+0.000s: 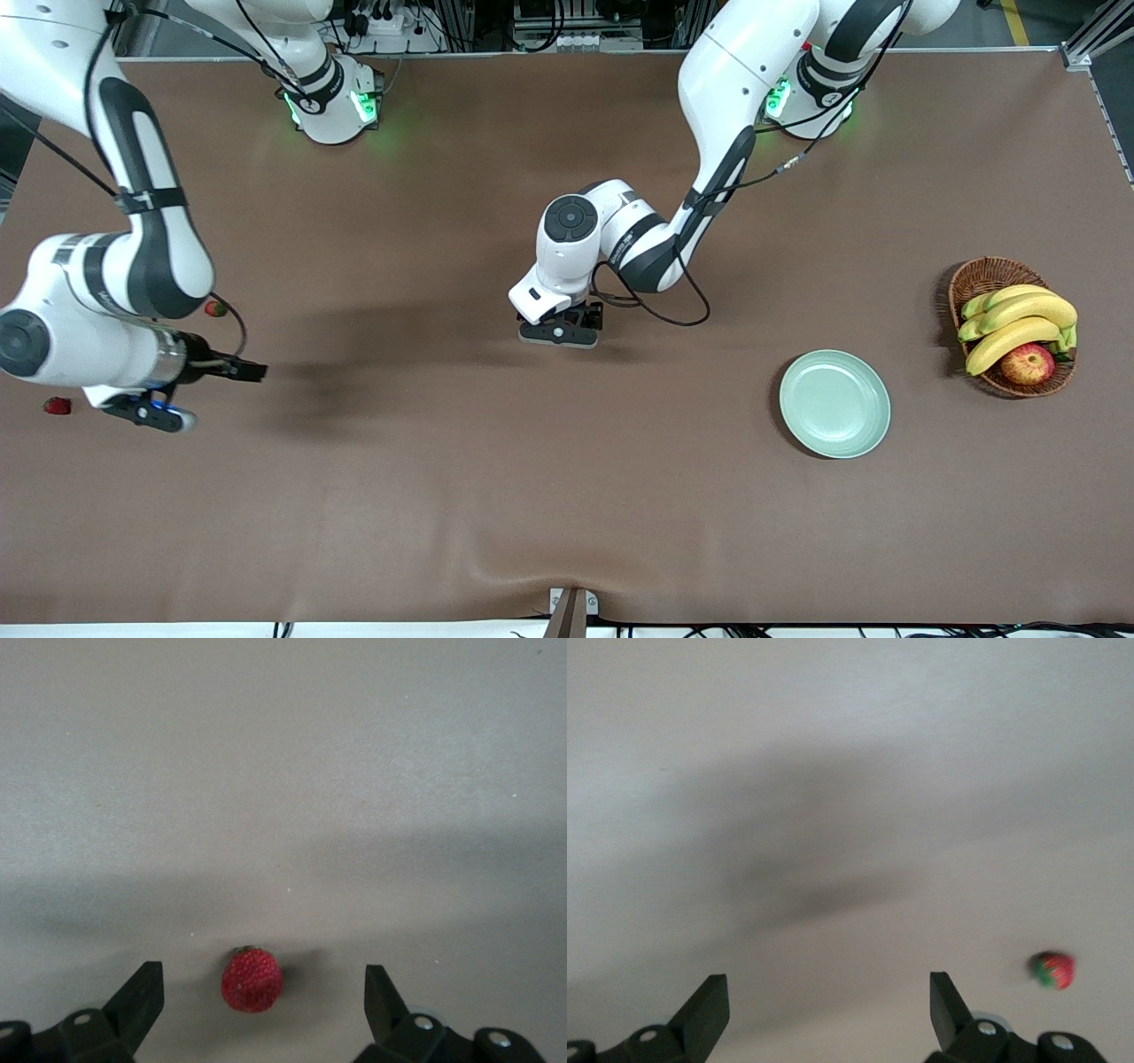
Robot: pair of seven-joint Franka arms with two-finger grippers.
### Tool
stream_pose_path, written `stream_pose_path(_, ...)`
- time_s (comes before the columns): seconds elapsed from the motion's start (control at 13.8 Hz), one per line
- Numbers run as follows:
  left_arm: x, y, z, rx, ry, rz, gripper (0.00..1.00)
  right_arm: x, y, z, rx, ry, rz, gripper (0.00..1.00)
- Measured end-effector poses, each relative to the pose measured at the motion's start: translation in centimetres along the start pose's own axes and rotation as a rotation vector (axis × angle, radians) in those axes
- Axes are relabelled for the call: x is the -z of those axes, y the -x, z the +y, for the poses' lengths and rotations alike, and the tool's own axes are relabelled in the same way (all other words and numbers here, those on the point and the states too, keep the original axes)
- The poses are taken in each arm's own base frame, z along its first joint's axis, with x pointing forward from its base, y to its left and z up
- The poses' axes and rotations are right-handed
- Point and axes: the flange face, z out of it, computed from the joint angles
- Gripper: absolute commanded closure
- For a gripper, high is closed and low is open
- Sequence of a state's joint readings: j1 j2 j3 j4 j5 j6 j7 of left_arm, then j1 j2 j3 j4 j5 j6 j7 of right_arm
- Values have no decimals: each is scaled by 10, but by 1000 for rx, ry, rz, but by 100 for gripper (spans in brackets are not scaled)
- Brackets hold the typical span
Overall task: Collect all strawberries into plate
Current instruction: 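Grasp the strawberry with the left gripper while the right gripper grasps another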
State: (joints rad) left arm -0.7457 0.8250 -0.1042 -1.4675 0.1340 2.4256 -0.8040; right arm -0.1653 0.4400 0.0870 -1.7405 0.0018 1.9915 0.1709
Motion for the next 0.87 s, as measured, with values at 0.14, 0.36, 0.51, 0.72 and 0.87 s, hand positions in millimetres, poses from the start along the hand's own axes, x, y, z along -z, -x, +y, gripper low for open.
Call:
stream_pose_path(0.14, -6, 1, -2, -1, -6, -3, 0, -17, 11, 47, 19, -11, 9, 0)
stream_pose_path(0.36, -13, 2, -4, -19, -25, 1, 0, -42, 30, 86, 45, -18, 20, 0)
stream_pose_path(0.51, -17, 3, -5, -23, -30, -1, 0, -63, 38, 109, 69, -23, 43, 0)
stream_pose_path(0.72, -24, 6, -6, -25, -36, -8, 8, -92, 54, 127, 73, -27, 21, 2)
stream_pose_path(0.87, -25, 7, -5, -28, -37, -10, 30, -100, 60, 138, 72, -29, 6, 6)
